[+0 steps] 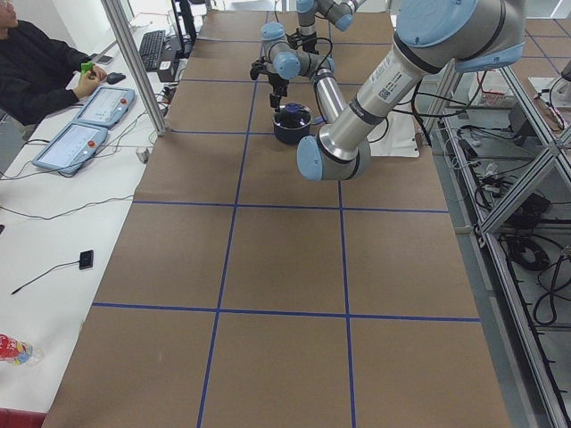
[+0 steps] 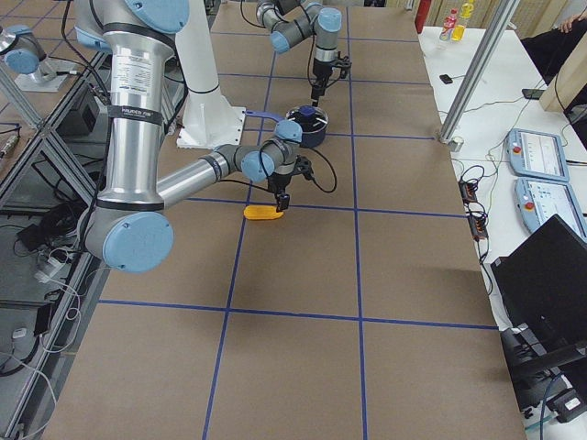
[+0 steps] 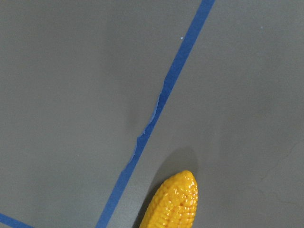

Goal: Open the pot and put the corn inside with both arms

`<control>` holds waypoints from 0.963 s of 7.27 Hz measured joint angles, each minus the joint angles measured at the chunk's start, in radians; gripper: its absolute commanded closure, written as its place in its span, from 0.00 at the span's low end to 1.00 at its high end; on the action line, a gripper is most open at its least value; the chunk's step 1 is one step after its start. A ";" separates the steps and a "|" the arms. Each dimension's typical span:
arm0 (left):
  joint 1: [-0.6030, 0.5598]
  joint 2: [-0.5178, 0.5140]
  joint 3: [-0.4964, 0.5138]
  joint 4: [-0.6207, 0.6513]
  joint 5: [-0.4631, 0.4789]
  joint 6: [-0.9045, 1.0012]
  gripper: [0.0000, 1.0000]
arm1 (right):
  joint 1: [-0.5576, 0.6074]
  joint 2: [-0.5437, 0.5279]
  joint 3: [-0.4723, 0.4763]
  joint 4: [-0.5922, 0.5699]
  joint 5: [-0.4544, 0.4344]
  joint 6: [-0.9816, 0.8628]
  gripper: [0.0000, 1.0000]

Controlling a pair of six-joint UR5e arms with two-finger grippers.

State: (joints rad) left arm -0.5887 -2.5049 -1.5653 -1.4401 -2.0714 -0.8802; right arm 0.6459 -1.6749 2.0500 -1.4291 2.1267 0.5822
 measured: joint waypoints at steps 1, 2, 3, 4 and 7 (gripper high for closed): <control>0.002 0.000 0.000 -0.001 0.000 0.000 0.02 | -0.010 -0.007 0.000 0.000 -0.003 0.024 0.00; 0.003 0.001 0.001 -0.001 0.000 0.001 0.02 | -0.020 -0.013 -0.001 0.000 -0.004 0.060 0.00; 0.005 0.003 0.001 -0.002 0.001 0.001 0.02 | -0.034 -0.016 -0.001 0.000 -0.005 0.107 0.00; 0.009 0.004 0.002 -0.002 0.001 0.001 0.02 | -0.046 -0.017 -0.001 0.001 -0.005 0.137 0.00; 0.034 0.001 0.005 -0.003 0.032 0.000 0.02 | -0.065 -0.023 -0.001 0.001 -0.004 0.156 0.00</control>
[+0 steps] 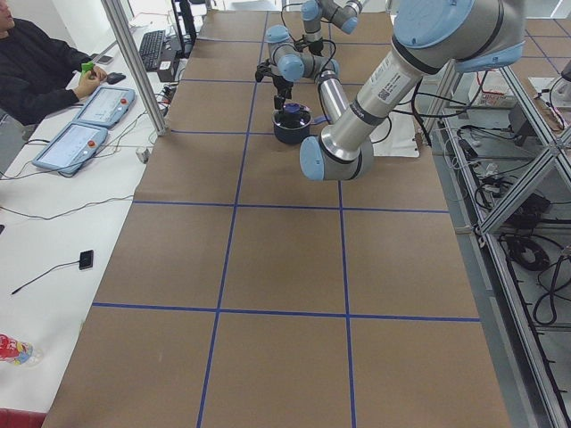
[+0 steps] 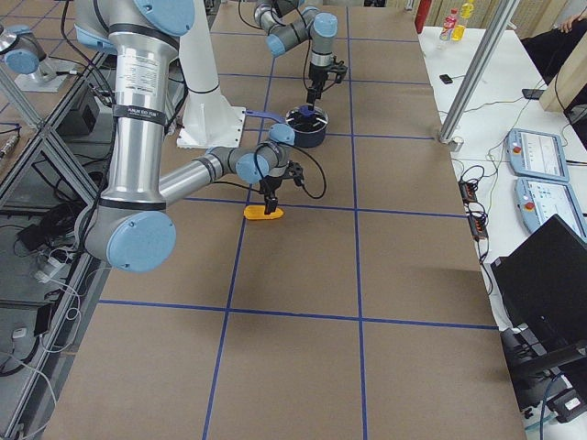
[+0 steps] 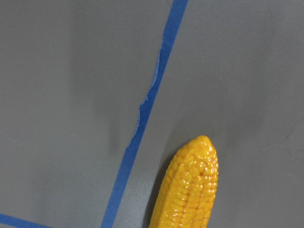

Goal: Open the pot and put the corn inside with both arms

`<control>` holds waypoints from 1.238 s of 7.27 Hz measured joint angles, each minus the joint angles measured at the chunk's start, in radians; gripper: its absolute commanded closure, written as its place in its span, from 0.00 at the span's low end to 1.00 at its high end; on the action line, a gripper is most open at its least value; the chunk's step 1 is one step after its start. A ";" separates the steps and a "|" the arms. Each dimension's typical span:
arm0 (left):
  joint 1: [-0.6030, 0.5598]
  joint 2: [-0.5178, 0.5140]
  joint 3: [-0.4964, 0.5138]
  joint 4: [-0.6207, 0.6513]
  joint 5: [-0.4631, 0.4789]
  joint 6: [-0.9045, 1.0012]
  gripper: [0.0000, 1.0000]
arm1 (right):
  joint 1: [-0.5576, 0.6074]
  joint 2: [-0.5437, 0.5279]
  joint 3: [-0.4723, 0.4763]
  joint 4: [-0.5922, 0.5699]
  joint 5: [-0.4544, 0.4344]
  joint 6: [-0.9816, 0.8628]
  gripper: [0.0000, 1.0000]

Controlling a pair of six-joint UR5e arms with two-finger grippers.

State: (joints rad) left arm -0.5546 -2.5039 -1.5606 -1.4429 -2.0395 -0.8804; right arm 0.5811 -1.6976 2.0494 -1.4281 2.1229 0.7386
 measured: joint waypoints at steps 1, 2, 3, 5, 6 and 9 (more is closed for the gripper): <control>0.005 -0.001 0.000 0.000 0.004 0.000 0.02 | -0.003 -0.005 0.000 0.000 0.000 0.000 0.00; 0.007 -0.002 0.000 0.000 0.007 0.000 0.02 | -0.005 -0.011 0.000 0.000 0.000 0.000 0.00; 0.008 -0.002 0.001 -0.001 0.007 0.000 0.02 | -0.010 -0.017 -0.001 0.000 0.000 -0.001 0.00; 0.008 -0.003 0.001 -0.001 0.007 0.000 0.02 | -0.027 -0.020 -0.007 0.000 0.000 -0.001 0.00; 0.008 -0.002 0.000 -0.001 0.007 0.000 0.02 | -0.037 -0.019 -0.011 0.000 0.000 -0.003 0.00; 0.009 0.000 -0.001 -0.001 0.008 0.000 0.02 | -0.071 -0.014 -0.034 0.002 0.000 -0.014 0.12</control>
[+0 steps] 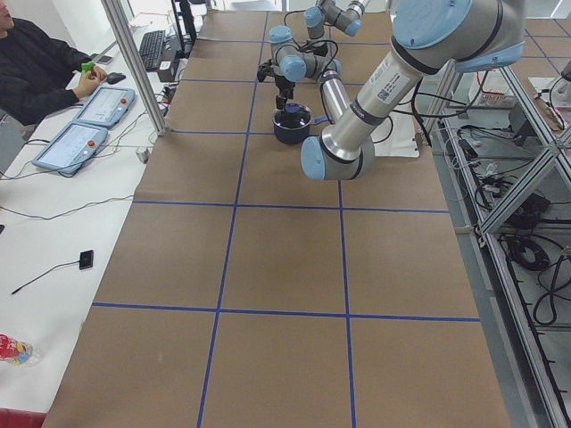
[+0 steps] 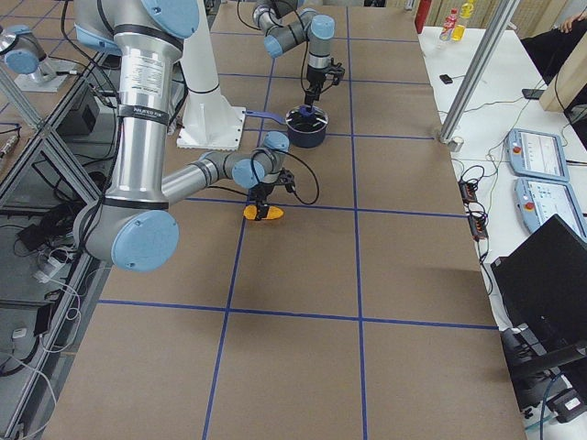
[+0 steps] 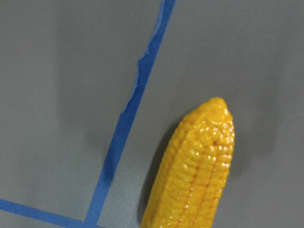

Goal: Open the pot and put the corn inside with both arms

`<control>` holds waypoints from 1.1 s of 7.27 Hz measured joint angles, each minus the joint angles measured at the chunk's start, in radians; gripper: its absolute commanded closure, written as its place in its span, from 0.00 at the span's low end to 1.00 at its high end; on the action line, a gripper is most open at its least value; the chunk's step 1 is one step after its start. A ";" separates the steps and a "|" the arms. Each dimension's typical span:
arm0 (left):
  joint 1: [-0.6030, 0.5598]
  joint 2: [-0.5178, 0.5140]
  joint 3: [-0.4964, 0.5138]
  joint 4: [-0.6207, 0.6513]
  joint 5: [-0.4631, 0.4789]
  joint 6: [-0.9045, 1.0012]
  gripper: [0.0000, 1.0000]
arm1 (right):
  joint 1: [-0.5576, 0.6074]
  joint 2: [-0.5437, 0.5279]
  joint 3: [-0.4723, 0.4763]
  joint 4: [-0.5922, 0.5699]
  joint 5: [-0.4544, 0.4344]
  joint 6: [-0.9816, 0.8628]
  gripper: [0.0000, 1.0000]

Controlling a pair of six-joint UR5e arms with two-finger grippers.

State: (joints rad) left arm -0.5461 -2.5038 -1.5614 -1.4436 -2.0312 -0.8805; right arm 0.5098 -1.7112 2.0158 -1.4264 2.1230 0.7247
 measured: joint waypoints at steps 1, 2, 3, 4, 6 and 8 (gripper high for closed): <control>0.000 0.001 0.000 0.000 0.000 0.000 0.02 | -0.004 0.000 -0.002 0.001 0.000 -0.004 0.20; 0.000 0.003 0.000 0.000 0.000 0.001 0.02 | -0.005 -0.001 -0.002 0.001 0.000 -0.011 0.21; 0.000 0.004 0.001 0.000 0.000 0.001 0.02 | -0.004 -0.003 -0.002 0.001 0.001 -0.027 0.22; 0.000 0.006 0.001 0.000 0.000 0.001 0.02 | 0.000 -0.005 -0.003 0.001 0.003 -0.049 0.23; 0.000 0.010 0.001 0.000 0.000 0.002 0.02 | 0.020 -0.004 -0.006 -0.003 0.009 -0.082 0.30; 0.000 0.010 0.001 0.000 0.000 0.002 0.02 | 0.026 -0.002 -0.010 -0.004 0.010 -0.094 0.41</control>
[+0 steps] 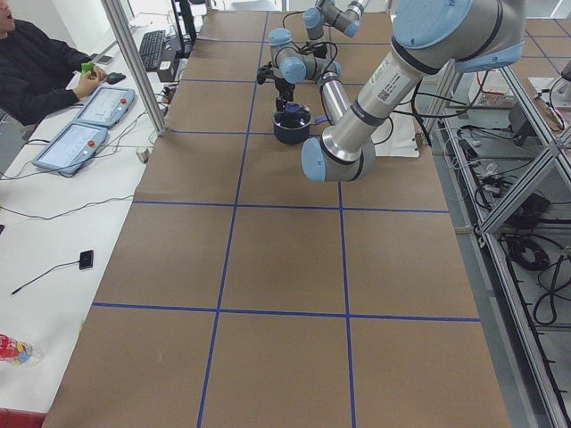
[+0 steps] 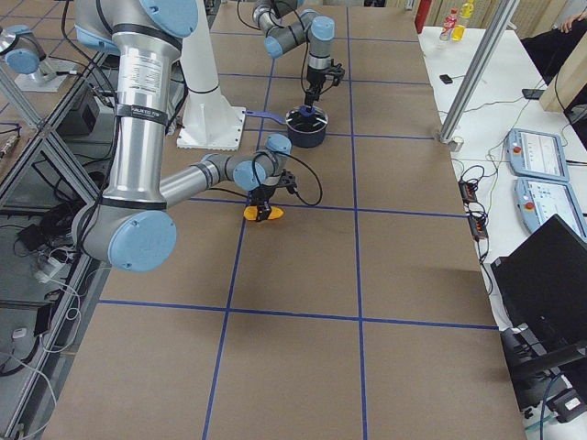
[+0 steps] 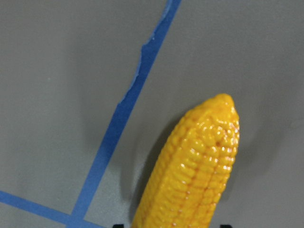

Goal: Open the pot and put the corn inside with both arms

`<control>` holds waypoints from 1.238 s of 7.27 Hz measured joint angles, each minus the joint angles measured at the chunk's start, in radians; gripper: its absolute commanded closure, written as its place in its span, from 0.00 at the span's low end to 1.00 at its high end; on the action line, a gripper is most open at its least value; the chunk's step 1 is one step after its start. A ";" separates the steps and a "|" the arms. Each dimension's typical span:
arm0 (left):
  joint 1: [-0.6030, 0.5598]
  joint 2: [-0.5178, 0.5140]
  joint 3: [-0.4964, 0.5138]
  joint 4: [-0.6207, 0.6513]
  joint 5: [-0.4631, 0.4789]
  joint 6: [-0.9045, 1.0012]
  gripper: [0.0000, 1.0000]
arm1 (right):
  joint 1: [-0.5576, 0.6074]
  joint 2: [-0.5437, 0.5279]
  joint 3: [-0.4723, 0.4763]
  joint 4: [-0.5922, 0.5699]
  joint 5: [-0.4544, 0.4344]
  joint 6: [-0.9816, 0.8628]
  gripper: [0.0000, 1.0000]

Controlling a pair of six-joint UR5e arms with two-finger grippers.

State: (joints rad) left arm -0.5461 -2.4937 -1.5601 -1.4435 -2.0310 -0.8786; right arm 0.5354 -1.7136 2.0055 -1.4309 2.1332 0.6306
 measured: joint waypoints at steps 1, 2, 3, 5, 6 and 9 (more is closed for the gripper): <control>0.000 0.001 0.000 0.000 0.000 0.000 0.02 | 0.000 0.001 -0.002 0.000 -0.001 -0.001 0.41; 0.000 0.001 0.000 0.000 0.000 0.000 0.02 | -0.001 0.002 -0.004 0.000 -0.001 -0.002 0.41; 0.000 0.001 0.001 0.000 0.001 0.001 0.02 | -0.003 0.003 -0.008 0.000 -0.002 -0.002 0.42; 0.000 0.002 0.001 -0.001 0.000 0.001 0.02 | -0.002 0.003 -0.011 -0.001 -0.001 -0.005 0.54; 0.000 0.002 0.001 -0.001 0.000 0.001 0.02 | 0.006 0.003 -0.010 -0.002 0.001 -0.019 0.60; 0.000 0.004 0.001 -0.003 0.001 0.002 0.02 | 0.052 0.001 -0.003 -0.003 0.007 -0.089 0.62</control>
State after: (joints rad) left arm -0.5461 -2.4899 -1.5586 -1.4463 -2.0295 -0.8767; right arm 0.5878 -1.7125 2.0023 -1.4341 2.1404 0.5421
